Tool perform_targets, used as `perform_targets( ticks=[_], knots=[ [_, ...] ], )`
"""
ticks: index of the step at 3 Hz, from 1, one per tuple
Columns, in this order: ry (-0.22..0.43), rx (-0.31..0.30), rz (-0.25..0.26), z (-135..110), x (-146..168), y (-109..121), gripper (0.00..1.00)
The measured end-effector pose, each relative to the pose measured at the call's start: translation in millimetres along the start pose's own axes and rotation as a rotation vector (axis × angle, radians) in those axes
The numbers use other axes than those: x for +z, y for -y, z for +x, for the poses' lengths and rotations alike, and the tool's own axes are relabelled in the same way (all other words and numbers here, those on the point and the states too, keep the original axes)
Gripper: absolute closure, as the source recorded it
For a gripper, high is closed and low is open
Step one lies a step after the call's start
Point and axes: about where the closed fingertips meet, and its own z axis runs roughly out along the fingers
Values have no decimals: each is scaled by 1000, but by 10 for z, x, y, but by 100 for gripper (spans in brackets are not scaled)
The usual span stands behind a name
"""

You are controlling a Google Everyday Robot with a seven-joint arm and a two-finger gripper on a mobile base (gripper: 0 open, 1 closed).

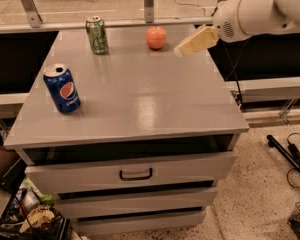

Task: Move apple near pepsi can

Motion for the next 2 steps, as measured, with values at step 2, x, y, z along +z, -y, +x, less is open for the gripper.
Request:
perform_targets(
  ticks=[2],
  knots=[
    [79, 38, -14, 63, 952, 99, 0]
  ],
)
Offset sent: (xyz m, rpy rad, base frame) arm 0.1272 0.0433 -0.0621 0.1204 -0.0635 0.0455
